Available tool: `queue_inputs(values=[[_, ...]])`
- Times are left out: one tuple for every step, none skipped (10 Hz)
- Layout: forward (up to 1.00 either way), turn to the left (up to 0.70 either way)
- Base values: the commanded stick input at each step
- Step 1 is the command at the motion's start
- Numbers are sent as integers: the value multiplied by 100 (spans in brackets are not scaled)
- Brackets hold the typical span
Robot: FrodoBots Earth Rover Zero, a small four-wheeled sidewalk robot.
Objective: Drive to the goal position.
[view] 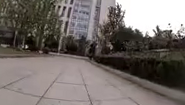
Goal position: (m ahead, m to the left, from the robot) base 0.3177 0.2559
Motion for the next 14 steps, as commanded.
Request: queue_inputs(values=[[0, -60], [0, -60], [0, -60], [0, 0], [0, 0], [0, 0], [0, 0], [0, 0], [0, 0], [0, 0], [41, 0], [60, 0], [60, 0], [60, 0]])
